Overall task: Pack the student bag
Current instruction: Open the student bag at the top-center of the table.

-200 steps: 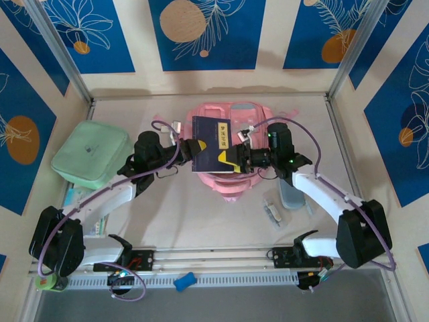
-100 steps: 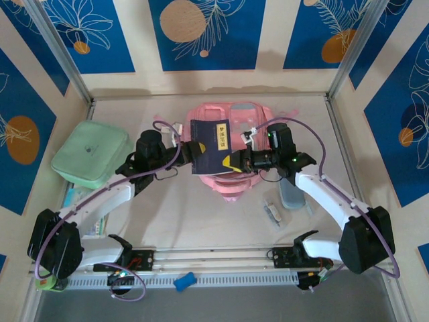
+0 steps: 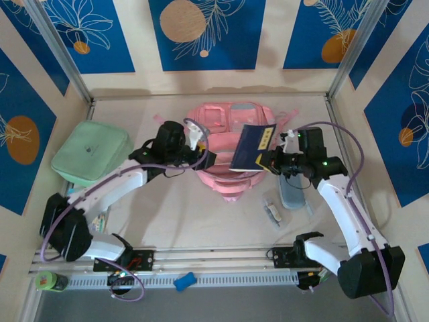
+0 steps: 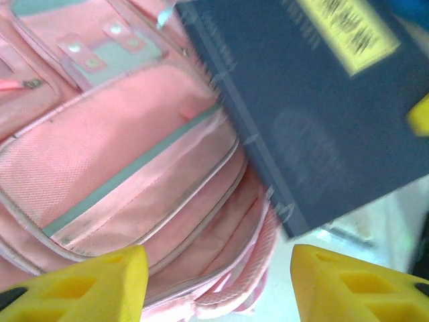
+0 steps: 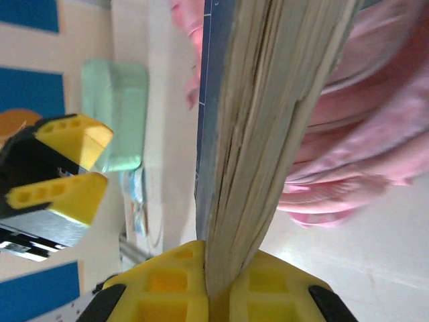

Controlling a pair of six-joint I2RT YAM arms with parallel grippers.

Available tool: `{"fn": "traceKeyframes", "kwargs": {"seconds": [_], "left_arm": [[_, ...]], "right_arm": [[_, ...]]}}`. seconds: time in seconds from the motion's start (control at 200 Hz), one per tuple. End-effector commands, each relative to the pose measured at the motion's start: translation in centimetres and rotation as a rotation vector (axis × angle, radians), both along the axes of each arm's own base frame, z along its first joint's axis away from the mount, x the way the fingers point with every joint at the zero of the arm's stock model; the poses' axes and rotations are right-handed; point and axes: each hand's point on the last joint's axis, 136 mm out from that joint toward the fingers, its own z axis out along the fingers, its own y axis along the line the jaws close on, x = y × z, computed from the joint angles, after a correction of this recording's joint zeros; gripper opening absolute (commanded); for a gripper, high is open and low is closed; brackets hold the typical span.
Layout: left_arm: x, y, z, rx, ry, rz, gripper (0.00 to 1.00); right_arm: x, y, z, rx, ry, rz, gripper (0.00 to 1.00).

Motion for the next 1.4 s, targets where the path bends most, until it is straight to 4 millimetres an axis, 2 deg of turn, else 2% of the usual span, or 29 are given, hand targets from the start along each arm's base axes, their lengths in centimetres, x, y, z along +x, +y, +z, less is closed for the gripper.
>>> {"fn": "traceKeyframes", "kwargs": {"seconds": [0.0,0.22,0.335,0.585,0.77,0.96,1.106,1.161,1.261,1.391], "left_arm": [[-1.2,-2.6,-1.4,0.1,-0.076,-0.187,0.58],[-2.8,-8.4,-5.3,0.162,0.013,-0.345,0.59],[-3.1,-10.3,-7.3,0.188,0.054,-0.365,0.59],[-2.6,-12.0,-9.8,0.237,0.164,-0.341,0.58],[-1.8,-12.1,-11.5,0.312,0.188,-0.317,0.49],[-1.2,-11.8,-11.8,0.349,0.169,-0.307,0.31],[-1.2,-11.6,-11.6,0.36,0.165,-0.31,0.13],[-1.1,-11.7,-11.0,0.351,0.154,-0.309,0.05],[-0.6,-11.8,-9.5,0.349,0.126,-0.296,0.0],[0.7,-11.5,-6.3,0.353,0.048,-0.241,0.0]], "right_arm": [[-0.9,-2.9,0.0,-0.062,0.0,-0.095,0.0],[-1.5,-6.4,-0.3,-0.082,0.012,-0.228,0.0],[-1.5,-7.7,-0.4,-0.08,0.018,-0.284,0.0],[-1.4,-8.5,0.2,-0.046,0.001,-0.3,0.0],[-1.4,-8.3,0.1,-0.03,0.001,-0.287,0.0],[-1.4,-8.1,0.1,-0.018,-0.004,-0.272,0.0],[-1.4,-7.9,0.3,-0.011,-0.005,-0.264,0.0],[-1.5,-7.8,0.5,-0.006,-0.006,-0.26,0.0],[-1.8,-7.7,0.7,-0.008,-0.006,-0.252,0.0],[-2.6,-7.7,0.5,-0.015,0.032,-0.251,0.0]]}}
